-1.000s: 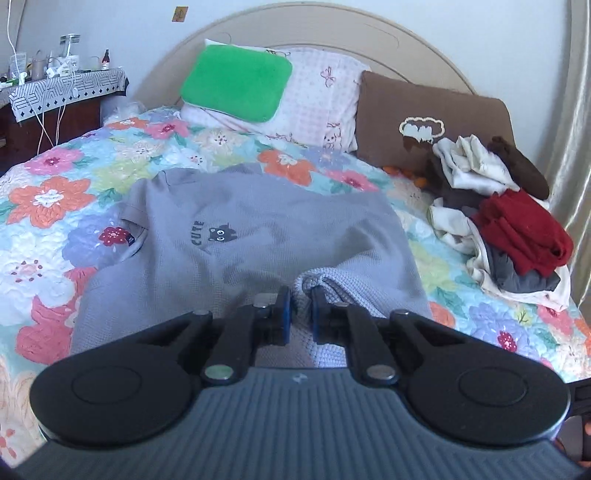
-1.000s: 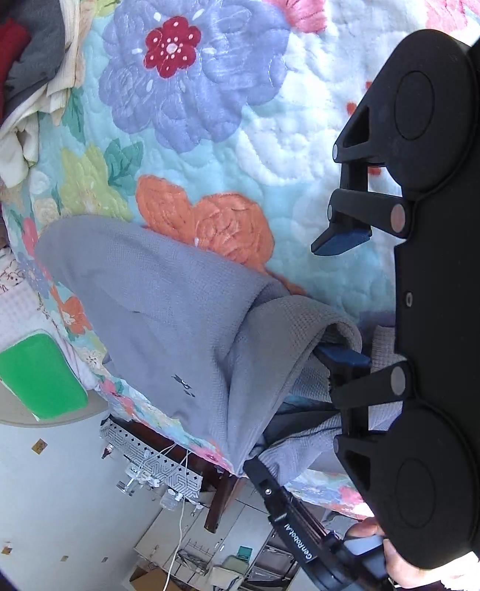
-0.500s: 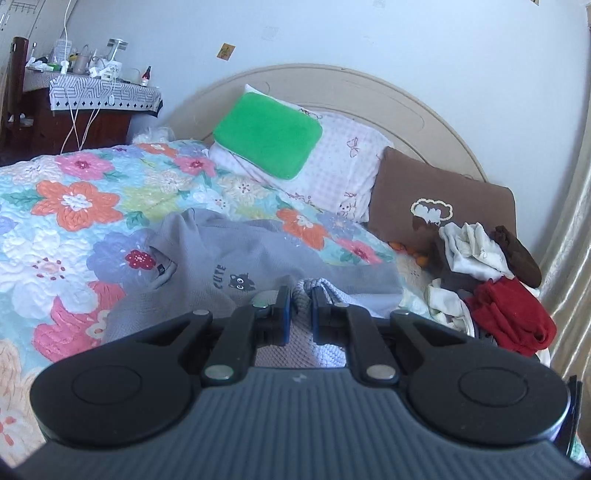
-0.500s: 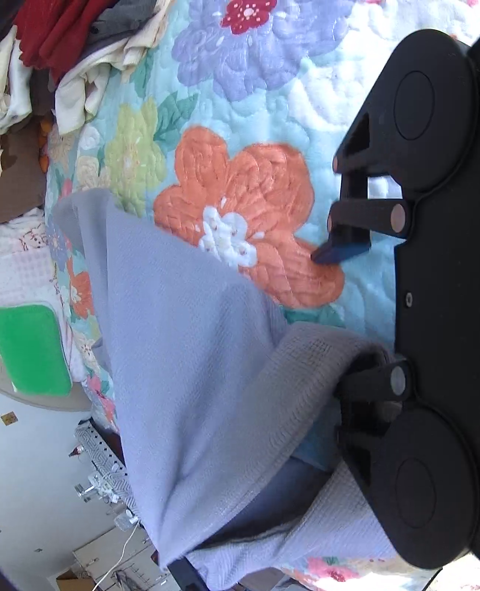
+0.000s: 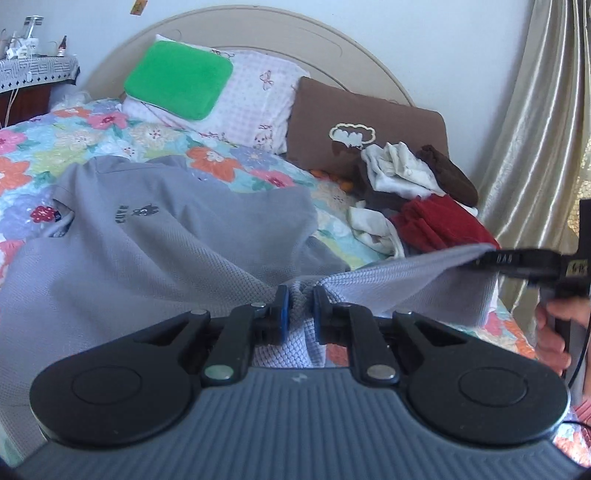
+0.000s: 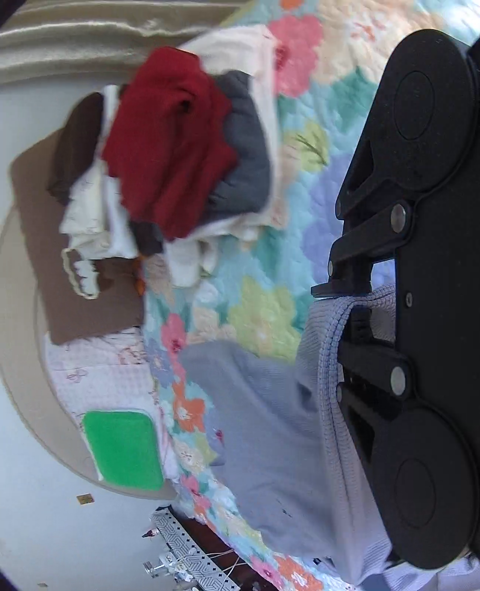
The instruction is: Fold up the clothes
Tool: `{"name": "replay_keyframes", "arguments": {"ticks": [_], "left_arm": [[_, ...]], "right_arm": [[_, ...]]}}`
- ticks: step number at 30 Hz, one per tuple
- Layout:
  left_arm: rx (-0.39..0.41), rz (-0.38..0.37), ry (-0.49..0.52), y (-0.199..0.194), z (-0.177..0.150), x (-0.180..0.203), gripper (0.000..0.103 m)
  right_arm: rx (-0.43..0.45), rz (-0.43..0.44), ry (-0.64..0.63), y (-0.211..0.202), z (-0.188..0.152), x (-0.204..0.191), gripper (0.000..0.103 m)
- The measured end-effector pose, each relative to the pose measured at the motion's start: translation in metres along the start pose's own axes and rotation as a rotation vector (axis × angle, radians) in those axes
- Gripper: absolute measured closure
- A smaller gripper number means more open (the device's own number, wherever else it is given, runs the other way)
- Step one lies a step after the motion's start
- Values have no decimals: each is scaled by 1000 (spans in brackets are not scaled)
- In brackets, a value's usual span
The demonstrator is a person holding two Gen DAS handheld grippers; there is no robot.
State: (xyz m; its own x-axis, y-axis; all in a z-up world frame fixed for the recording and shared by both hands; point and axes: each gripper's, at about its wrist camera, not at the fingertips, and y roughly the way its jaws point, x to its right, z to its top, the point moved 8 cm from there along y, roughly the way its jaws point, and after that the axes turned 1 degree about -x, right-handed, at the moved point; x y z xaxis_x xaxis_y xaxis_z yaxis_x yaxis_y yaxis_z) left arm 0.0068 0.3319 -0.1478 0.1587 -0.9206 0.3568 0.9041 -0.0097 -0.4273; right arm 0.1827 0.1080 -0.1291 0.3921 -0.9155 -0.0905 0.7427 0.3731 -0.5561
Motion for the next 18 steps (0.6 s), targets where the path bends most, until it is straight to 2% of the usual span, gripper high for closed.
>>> {"name": "replay_keyframes", "arguments": {"ticks": [3, 5, 7, 9, 12, 14, 15, 18], "left_arm": [[-12, 2, 6, -2, -5, 3, 91], [-42, -4, -25, -1, -9, -1, 91], [-77, 19, -38, -1, -13, -7, 92], [-91, 49, -27, -6, -11, -15, 92], [-123, 126, -11, -21, 0, -37, 91], [-162, 229, -15, -34, 8, -65, 91], [-182, 281, -16, -41, 13, -79, 87], [-230, 406, -82, -60, 17, -130, 61]], "right_arm": [[179, -103, -221, -37, 24, -8, 100], [240, -202, -400, -47, 15, -15, 100], [195, -269, -501, -38, -14, -11, 100], [89, -273, -511, -24, -49, 0, 100], [-63, -255, -410, -9, -88, 27, 100], [-110, -230, -311, -4, -93, 42, 100], [-114, -226, -292, -2, -91, 45, 100], [-102, -235, -305, 3, -78, 46, 100]]}}
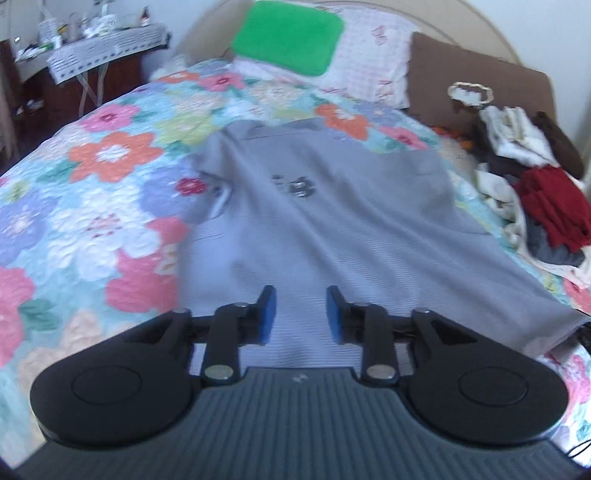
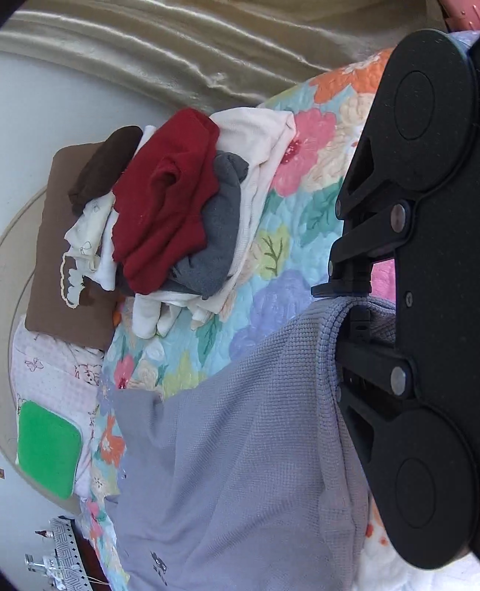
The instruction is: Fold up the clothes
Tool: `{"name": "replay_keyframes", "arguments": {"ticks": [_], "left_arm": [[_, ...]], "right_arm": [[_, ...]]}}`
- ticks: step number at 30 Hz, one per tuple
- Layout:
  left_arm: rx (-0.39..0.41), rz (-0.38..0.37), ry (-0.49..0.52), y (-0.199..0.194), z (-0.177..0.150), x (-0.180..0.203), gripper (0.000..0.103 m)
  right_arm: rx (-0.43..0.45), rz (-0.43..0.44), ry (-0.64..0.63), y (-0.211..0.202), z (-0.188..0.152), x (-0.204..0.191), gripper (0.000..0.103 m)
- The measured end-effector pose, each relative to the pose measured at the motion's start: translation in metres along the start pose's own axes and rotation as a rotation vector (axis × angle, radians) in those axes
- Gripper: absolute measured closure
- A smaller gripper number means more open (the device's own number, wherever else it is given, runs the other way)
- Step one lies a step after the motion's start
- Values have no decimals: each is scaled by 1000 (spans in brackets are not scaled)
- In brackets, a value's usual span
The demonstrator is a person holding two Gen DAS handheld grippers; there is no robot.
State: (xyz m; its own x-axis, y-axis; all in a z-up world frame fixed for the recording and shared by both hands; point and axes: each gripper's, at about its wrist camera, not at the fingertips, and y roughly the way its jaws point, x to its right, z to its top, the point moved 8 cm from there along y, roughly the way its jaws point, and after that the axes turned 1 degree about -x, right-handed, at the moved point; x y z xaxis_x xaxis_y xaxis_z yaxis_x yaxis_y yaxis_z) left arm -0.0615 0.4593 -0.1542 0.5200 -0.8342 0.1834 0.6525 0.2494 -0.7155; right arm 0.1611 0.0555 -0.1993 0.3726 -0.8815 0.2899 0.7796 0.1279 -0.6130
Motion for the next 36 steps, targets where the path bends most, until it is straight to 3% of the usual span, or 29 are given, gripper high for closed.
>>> {"name": "replay_keyframes", "arguments": {"ticks": [1, 5, 8, 11, 14, 15, 16, 17, 18, 21, 24, 28, 30, 32, 33, 36], "left_arm": [[-21, 24, -31, 2, 0, -18, 56], [-138, 23, -144, 19, -9, -67, 52], [-208, -34, -227, 38, -18, -78, 39], [-224, -26, -233, 61, -24, -74, 33], [-231, 32, -148, 86, -26, -69, 31], [-226, 36, -146, 89, -24, -68, 32], [-221, 40, -143, 93, -22, -68, 43], [-212, 48, -128, 96, -19, -67, 61], [-191, 65, -84, 94, -14, -63, 99], [-88, 112, 9, 81, 0, -54, 99], [123, 228, 79, 37, 26, -53, 98], [284, 369, -33, -26, 49, -83, 98], [217, 477, -78, -26, 41, -109, 98], [81, 567, -76, 0, 22, -137, 98], [9, 581, -90, 16, 9, -149, 98], [-167, 527, -135, 49, -23, -168, 98]], "right_arm": [[5, -1, -5, 1, 4, 0, 100], [13, 0, -2, 1, 8, -2, 100], [2, 6, 16, 4, 6, -1, 100], [-7, 17, 19, 5, 5, 0, 100], [-15, 29, 6, 5, 2, -1, 100], [-22, 33, 0, 6, 1, -1, 100], [-30, 37, -5, 7, 0, -2, 100], [-40, 42, -10, 9, -1, -2, 100], [-51, 47, -15, 11, -3, -3, 100], [-81, 58, -32, 17, -6, -7, 99], [-88, 53, -65, 20, -4, -11, 99], [-23, 174, -86, -3, 6, -29, 99], [-15, 245, -131, -15, 4, -49, 100], [-26, 310, -186, -26, -3, -72, 100], [-28, 330, -218, -30, -8, -83, 100], [-29, 327, -274, -33, -17, -102, 100]]}}
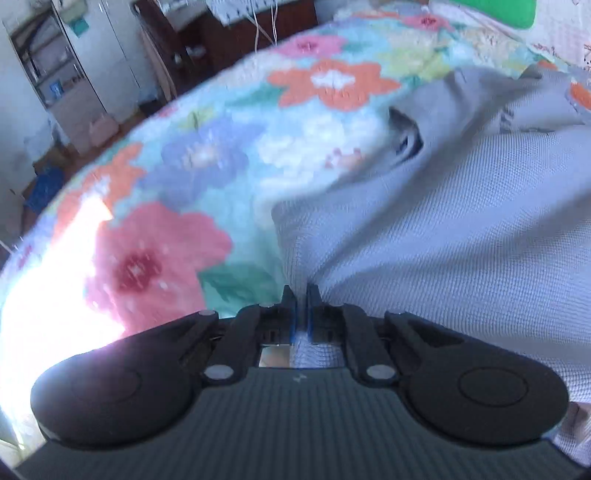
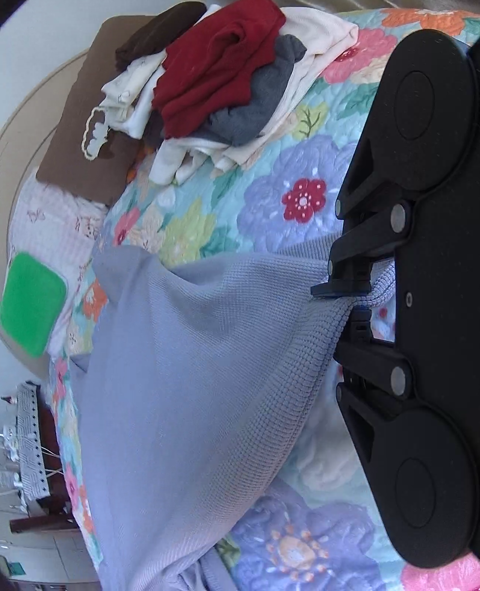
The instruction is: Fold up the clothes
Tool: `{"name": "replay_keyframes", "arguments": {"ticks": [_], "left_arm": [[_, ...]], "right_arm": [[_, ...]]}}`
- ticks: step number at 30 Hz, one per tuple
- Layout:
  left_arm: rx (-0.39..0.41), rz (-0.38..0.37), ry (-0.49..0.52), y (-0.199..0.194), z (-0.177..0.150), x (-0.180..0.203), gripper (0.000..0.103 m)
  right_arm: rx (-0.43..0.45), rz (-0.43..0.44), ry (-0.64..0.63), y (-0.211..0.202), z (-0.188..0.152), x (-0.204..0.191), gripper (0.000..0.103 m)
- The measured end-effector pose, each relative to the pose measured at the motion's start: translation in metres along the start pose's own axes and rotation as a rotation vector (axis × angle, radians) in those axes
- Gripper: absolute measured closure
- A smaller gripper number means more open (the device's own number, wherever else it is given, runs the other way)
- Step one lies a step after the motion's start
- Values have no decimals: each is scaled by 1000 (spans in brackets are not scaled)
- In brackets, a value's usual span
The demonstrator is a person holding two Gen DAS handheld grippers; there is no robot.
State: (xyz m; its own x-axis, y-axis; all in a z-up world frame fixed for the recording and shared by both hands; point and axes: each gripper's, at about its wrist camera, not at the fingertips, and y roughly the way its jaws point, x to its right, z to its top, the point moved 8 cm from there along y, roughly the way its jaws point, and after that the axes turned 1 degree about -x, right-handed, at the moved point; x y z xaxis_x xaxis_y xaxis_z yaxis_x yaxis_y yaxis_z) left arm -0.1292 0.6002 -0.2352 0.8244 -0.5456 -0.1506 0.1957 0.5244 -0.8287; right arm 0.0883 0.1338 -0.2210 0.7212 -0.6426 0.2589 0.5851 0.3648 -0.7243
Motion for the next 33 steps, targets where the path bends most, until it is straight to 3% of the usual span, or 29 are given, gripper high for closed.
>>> {"name": "replay_keyframes", "arguments": {"ticks": [6, 8, 10, 13, 16, 17, 22, 25, 28, 33], "left_arm": [[109, 47, -14, -27, 9, -3, 94], [139, 6, -20, -42, 7, -2, 92], [196, -54, 8, -63, 9, 7, 78], [249, -119, 115, -91, 7, 32, 75], [280, -287, 206, -122, -4, 69, 63], [280, -374, 246, -132, -10, 88, 60], [288, -774, 492, -187, -52, 188, 58], [347, -904, 609, -217, -73, 229, 56], [338, -1008, 716, -234, -96, 265, 45], [442, -888, 863, -232, -124, 306, 45]], "right_arm": [[29, -13, 39, -10, 7, 2, 100], [46, -8, 54, -17, 10, 5, 100], [48, -6, 49, -20, 11, 6, 100], [23, 26, 81, -18, 11, 8, 100], [-12, 126, 232, -17, 14, 15, 100], [-6, 157, 285, -18, 17, 18, 100], [16, 227, 396, -17, 27, 25, 100], [22, 248, 377, -19, 31, 25, 100], [13, 317, 372, -21, 34, 25, 99], [6, 373, 336, -22, 39, 26, 99]]}}
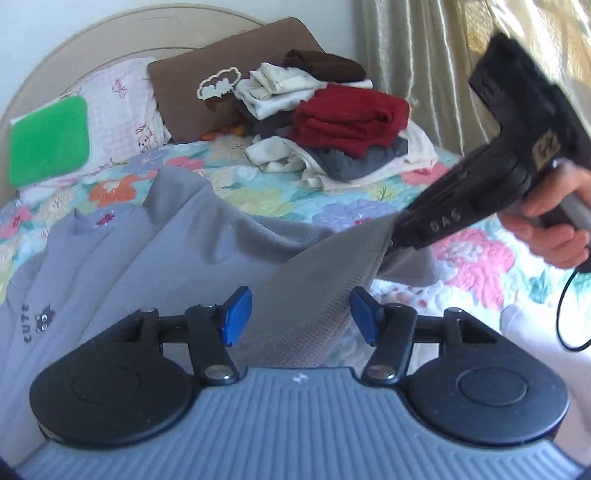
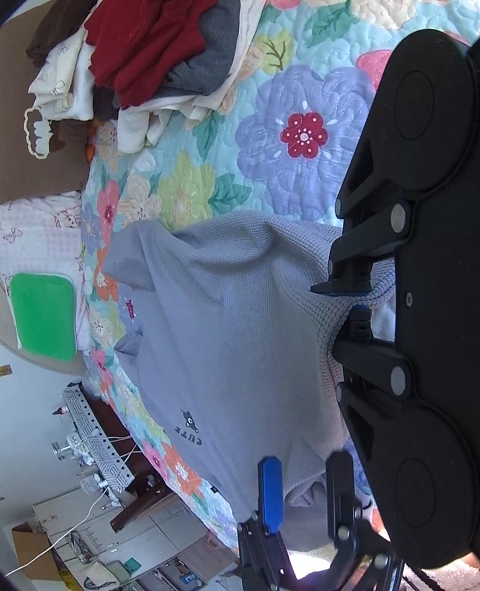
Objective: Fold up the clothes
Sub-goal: 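Grasp the sweatshirt side with the left gripper while the right gripper holds the hem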
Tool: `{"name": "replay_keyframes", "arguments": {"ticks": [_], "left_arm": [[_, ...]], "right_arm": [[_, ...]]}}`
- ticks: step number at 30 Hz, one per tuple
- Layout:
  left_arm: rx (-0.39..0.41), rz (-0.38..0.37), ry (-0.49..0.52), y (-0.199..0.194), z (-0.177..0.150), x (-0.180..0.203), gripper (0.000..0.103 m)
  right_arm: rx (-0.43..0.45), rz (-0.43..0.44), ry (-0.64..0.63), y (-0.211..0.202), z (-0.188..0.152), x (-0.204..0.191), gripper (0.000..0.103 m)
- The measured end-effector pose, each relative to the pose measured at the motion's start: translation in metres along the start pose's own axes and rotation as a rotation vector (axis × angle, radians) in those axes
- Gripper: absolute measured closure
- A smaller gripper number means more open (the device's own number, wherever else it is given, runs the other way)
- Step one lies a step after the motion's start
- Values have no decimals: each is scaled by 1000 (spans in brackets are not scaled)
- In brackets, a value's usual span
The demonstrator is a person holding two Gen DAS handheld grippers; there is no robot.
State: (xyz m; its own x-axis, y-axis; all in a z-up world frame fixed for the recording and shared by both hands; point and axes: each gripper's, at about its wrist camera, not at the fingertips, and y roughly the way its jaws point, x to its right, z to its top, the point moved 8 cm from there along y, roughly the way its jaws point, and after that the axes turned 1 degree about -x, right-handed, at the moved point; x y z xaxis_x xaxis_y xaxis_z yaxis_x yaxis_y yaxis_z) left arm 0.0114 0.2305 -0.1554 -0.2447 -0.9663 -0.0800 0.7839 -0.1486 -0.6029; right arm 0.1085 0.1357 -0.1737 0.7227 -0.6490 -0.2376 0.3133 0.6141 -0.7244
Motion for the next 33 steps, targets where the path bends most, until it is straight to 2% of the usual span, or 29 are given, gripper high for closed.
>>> {"name": "replay_keyframes", "arguments": {"ticks": [2, 4, 6, 7, 8, 10, 13, 15, 17, 19, 20, 21, 23, 24, 26, 28, 31, 33], "left_arm": [[-28, 0, 40, 11, -4, 8, 45], [-47, -27, 21, 17, -9, 10, 43], [-45, -18, -16, 20, -14, 6, 46], [-42, 14, -35, 23, -17, -1, 78], [-46, 37, -53, 24, -20, -9, 99], [-25, 54, -118, 19, -22, -24, 99], [28, 59, -231, 6, -20, -46, 100], [51, 71, -252, -2, -19, -54, 100], [65, 89, -264, -8, -18, -60, 100], [79, 105, -276, -14, -17, -63, 100], [91, 106, -285, -17, -16, -65, 100], [102, 106, -295, -21, -15, -67, 100], [124, 101, -311, -28, -12, -70, 100], [133, 77, -310, -31, -11, -69, 100], [162, 14, -316, -37, -13, -63, 99], [165, -44, -327, -42, -16, -52, 99], [202, -46, -332, -55, -13, -37, 99], [235, -57, -369, -66, -12, -32, 100]], "right_arm": [[-1, 19, -12, -1, 0, -3, 99], [2, 38, -12, -3, 1, -6, 99], [1, 62, -5, -4, 2, -8, 99], [0, 75, -10, -4, 2, -11, 99], [-1, 88, -18, -4, 1, -14, 99], [-7, 106, -40, -2, -1, -20, 99], [-26, 40, -146, 7, -11, -31, 98], [-40, -72, -290, 18, -22, -40, 92], [-56, -221, -487, 32, -34, -49, 87], [-75, -356, -672, 46, -44, -57, 86], [-80, -385, -704, 48, -43, -59, 87], [-83, -410, -723, 49, -41, -60, 89], [-52, -402, -669, 40, -26, -59, 103], [-32, -393, -629, 32, -16, -58, 103], [26, -442, -592, 13, 3, -55, 103], [78, -505, -632, -6, 14, -58, 103], [155, -599, -706, -35, 28, -65, 103], [192, -703, -825, -45, 21, -73, 103]]}}
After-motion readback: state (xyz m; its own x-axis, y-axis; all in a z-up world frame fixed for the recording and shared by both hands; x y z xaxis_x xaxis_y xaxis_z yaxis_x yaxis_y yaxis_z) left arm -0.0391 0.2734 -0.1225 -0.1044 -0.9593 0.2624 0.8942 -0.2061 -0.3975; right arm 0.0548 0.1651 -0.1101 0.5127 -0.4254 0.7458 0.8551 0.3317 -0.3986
